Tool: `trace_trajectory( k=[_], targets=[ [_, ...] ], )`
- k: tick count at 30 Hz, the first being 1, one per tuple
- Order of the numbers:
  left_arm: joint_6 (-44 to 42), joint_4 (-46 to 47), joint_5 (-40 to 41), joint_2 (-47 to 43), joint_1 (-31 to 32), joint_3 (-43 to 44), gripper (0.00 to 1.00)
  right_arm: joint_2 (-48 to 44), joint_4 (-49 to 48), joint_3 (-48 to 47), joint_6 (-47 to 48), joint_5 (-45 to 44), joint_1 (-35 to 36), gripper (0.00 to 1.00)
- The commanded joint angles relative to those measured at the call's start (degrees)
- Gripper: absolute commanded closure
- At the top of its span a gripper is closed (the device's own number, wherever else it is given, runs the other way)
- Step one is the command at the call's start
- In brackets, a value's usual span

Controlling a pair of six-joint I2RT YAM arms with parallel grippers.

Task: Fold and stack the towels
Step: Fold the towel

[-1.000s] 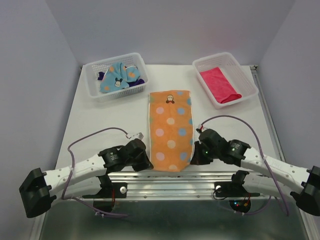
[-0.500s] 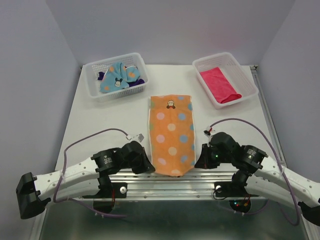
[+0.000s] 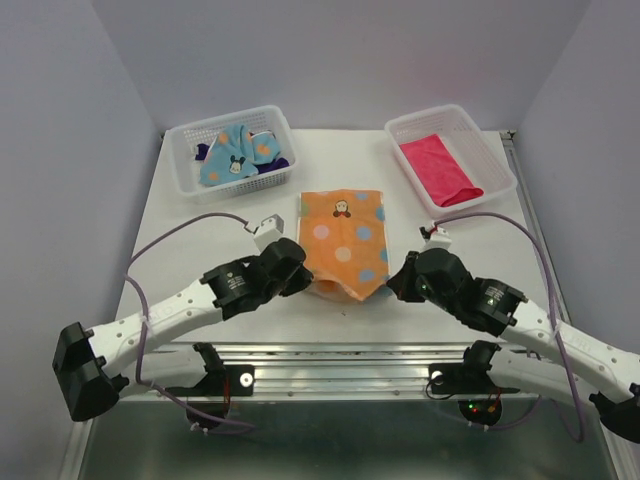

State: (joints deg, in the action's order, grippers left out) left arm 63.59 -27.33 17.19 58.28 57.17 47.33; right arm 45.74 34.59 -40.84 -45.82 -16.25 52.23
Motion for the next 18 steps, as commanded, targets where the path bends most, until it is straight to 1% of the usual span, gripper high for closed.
trace_trajectory(
  k=[1, 4, 7, 9, 10, 11, 13, 18],
  targets=[
    [-6.5, 6.2, 3.7, 3.6, -6.6, 2.6, 1.00, 3.6, -12.7, -5.0, 2.9, -13.7, 0.5, 0.99],
    [-10.1, 9.5, 2.1, 8.5, -12.0, 5.5, 1.00, 9.2, -14.9, -8.5, 6.3, -20.7, 0.2, 0.99],
    [-12.9, 11.6, 2.8, 11.8, -15.8, 7.9, 1.00, 14.0, -18.0, -10.7, 9.2, -22.4, -1.2, 0.99],
    [-15.1, 12.3, 2.1, 15.7, -17.2, 11.2, 1.00, 17.3, -21.4, -11.5, 11.5, -20.8, -4.3, 0.99],
    [-15.5, 12.1, 2.0, 17.0, -17.8, 12.5, 1.00, 18.2, -22.9, -11.5, 11.5, -19.0, -6.0, 0.99],
    [-16.0, 12.0, 2.0, 19.7, -18.7, 14.9, 1.00, 19.3, -24.3, -11.8, 13.0, -14.7, -9.6, 0.99],
    [-17.4, 12.4, 1.8, 23.3, -19.7, 17.8, 1.00, 22.0, -28.0, -12.1, 15.0, -12.1, -13.4, 0.99],
    [-20.2, 12.2, 1.4, 30.7, -22.4, 23.9, 1.00, 27.6, -31.8, -15.5, 18.3, -10.0, -17.7, 0.99]
  ],
)
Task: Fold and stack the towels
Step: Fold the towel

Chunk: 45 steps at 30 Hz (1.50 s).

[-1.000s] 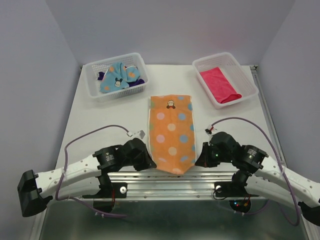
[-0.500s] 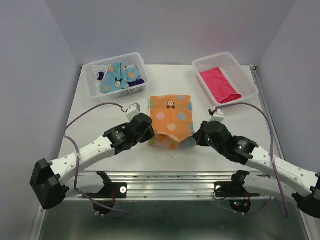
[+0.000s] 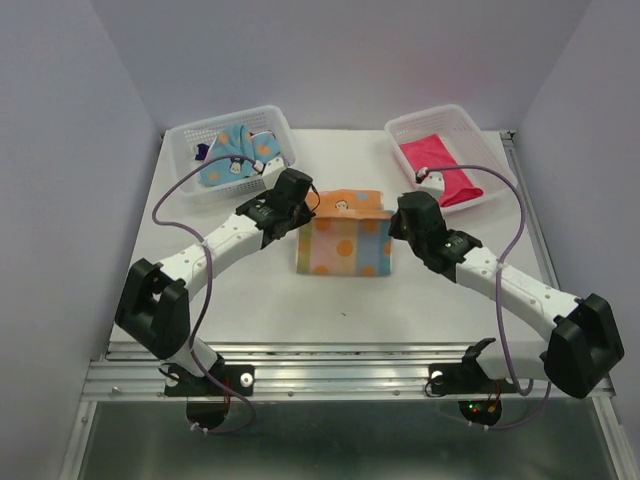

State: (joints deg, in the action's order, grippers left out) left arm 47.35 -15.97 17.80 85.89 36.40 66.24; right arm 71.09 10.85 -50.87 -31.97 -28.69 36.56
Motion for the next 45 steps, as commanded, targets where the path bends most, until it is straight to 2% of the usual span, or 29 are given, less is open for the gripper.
trace_trajectory(
  k=[1, 4, 10, 23, 34, 36, 37, 39, 40, 41, 42, 43, 45],
  targets=[
    [-4.1, 0.7, 0.9, 5.2, -2.0, 6.0, 1.00, 3.0, -9.3, -5.8, 5.2, 3.3, -3.0, 0.99],
    [-5.3, 0.3, 0.9, 8.8, -3.5, 10.5, 1.00, 6.2, -12.0, -7.5, 6.3, 6.4, -6.7, 0.99],
    [-7.5, -1.8, 2.7, 15.1, -5.6, 18.0, 1.00, 12.3, -14.8, -10.9, 8.7, 10.4, -9.4, 0.99],
    [-10.3, -2.1, 0.5, 23.4, -7.6, 25.3, 1.00, 22.2, -16.0, -17.6, 9.8, 13.1, -13.2, 0.99],
    [-9.0, -4.2, 2.9, 29.9, -8.4, 30.9, 1.00, 32.6, -17.2, -22.2, 9.6, 15.7, -15.4, 0.99],
    [-9.1, -4.4, 3.5, 31.2, -8.6, 32.0, 0.95, 34.3, -17.2, -23.7, 9.6, 15.8, -15.8, 0.99],
    [-9.2, -4.3, 3.7, 31.9, -8.7, 32.2, 0.85, 36.0, -16.2, -24.6, 9.3, 15.9, -16.2, 0.98],
    [-9.4, -4.4, 3.5, 32.5, -9.0, 33.3, 0.73, 37.4, -16.0, -26.4, 9.1, 16.9, -16.6, 0.92],
    [-9.8, -4.1, 3.4, 32.9, -8.9, 33.7, 0.58, 38.4, -16.2, -26.6, 9.5, 17.4, -16.8, 0.85],
    [-9.7, -4.2, 3.2, 32.9, -9.0, 34.0, 0.53, 38.9, -16.2, -27.1, 9.6, 17.9, -16.8, 0.80],
    [-9.9, -4.0, 2.8, 32.9, -9.0, 33.9, 0.40, 39.5, -16.0, -28.4, 9.6, 18.9, -16.9, 0.78],
    [-10.0, -3.8, 2.6, 32.7, -9.0, 33.9, 0.34, 40.1, -14.5, -29.3, 9.7, 19.5, -16.9, 0.75],
    [-10.3, -3.2, 2.5, 31.5, -8.9, 33.3, 0.28, 41.1, -12.6, -31.0, 9.6, 20.9, -17.0, 0.61]
  ],
)
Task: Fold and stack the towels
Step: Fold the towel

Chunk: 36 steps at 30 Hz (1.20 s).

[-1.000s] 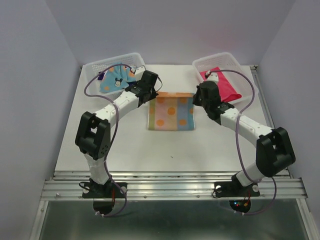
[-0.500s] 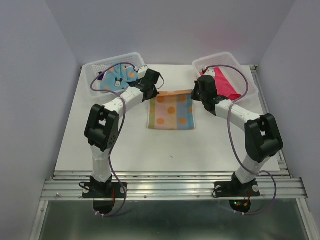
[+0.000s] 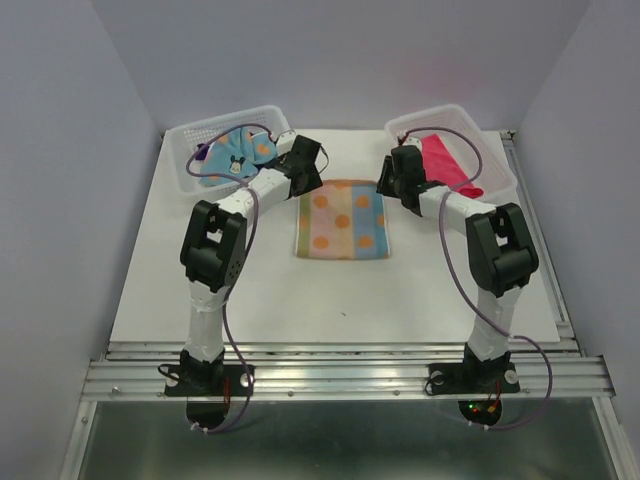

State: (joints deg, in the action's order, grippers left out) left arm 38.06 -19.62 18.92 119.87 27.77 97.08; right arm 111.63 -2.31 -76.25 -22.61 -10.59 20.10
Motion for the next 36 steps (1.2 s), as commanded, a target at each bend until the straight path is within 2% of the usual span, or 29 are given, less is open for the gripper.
trace_trajectory(
  k=[1, 2, 7, 8, 9, 11, 12, 13, 14, 17, 20, 25, 28, 33, 36],
  targets=[
    [-1.1, 1.2, 0.8, -3.6, -0.3, 2.1, 0.25, 0.5, 1.0, -6.0, 0.5, 3.5, -0.6, 0.56],
    [-1.5, 1.8, 0.2, -4.3, -0.3, 1.0, 0.24, 0.3, 1.0, -5.9, 0.4, 4.2, -0.6, 0.48],
    [-3.1, 5.5, -3.8, -9.4, 1.6, -4.3, 0.22, -3.7, 1.6, -3.0, 0.7, 10.3, -0.6, 0.34],
    [-3.2, 5.8, -4.1, -11.4, 2.0, -6.4, 0.21, -4.5, 1.8, -2.0, 0.6, 14.1, -0.4, 0.24],
    [-3.2, 6.2, -4.6, -12.6, 2.6, -7.8, 0.20, -5.5, 2.0, -1.1, 0.6, 15.5, -0.5, 0.18],
    [-2.6, 7.0, -4.7, -16.9, 4.7, -13.4, 0.14, -9.3, 2.0, 3.3, -0.8, 18.0, -0.2, 0.00],
    [-2.1, 7.7, -4.3, -18.8, 5.5, -15.8, 0.03, -10.8, 1.9, 5.0, -1.1, 18.9, -0.1, 0.00],
    [-0.7, 8.0, -4.0, -20.5, 6.2, -18.2, 0.01, -12.2, 2.1, 7.1, -1.6, 18.9, 0.3, 0.00],
    [0.4, 8.5, -3.8, -24.0, 7.3, -23.5, 0.01, -15.4, 2.1, 10.9, -2.5, 18.5, 1.1, 0.00],
    [2.6, 10.8, -4.9, -30.6, 7.5, -32.2, 0.01, -20.0, 4.1, 17.1, -4.8, 15.7, 2.7, 0.00],
    [5.3, 13.1, -5.2, -34.2, 7.3, -42.5, 0.01, -25.2, 6.6, 24.5, -8.3, 13.6, 3.7, 0.00],
    [5.5, 17.6, -10.6, -33.2, 7.1, -46.1, 0.01, -32.0, 6.0, 33.9, -11.8, 10.9, 3.9, 0.00],
    [5.5, 17.7, -9.9, -30.8, 6.9, -45.8, 0.02, -31.2, 5.4, 34.9, -12.9, 9.4, 3.7, 0.04],
    [7.1, 16.9, -7.7, -27.2, 6.2, -45.4, 0.13, -27.6, 3.6, 34.9, -14.7, 10.2, 3.8, 0.25],
    [7.9, 17.2, -7.4, -26.0, 6.2, -46.0, 0.21, -25.6, 2.8, 35.0, -15.2, 10.2, 3.8, 0.30]
  ],
)
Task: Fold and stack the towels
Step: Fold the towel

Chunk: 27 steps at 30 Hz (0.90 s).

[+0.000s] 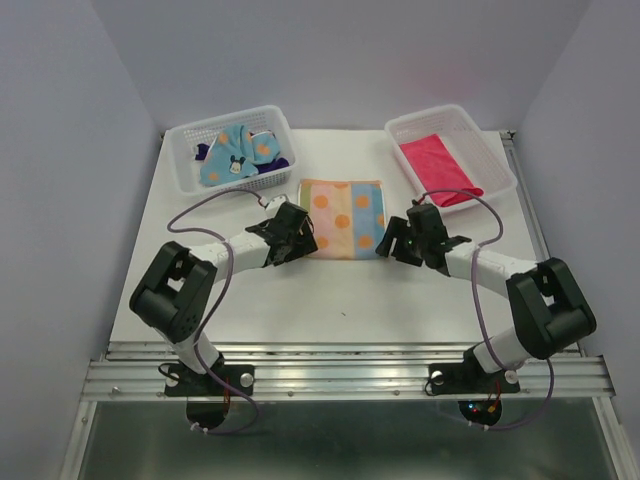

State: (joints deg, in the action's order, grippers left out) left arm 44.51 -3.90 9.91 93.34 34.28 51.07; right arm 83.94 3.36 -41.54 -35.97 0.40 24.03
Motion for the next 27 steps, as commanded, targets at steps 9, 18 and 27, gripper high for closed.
trace_trajectory(
  k=[9, 18, 27],
  targets=[
    [1.5, 1.9, 2.0, 3.4, -0.7, 0.0, 0.51, 5.8, -4.4, 0.0, -2.4, -0.8, -0.2, 0.53],
    [0.9, 2.8, -0.1, 3.3, -0.7, -0.9, 1.00, 5.6, -6.0, 1.5, -2.1, 1.5, -0.1, 0.99],
    [2.7, 2.9, 0.1, -14.1, 1.7, -13.7, 1.00, -7.3, 0.9, 8.4, -2.8, 10.6, 0.0, 0.99]
  ],
)
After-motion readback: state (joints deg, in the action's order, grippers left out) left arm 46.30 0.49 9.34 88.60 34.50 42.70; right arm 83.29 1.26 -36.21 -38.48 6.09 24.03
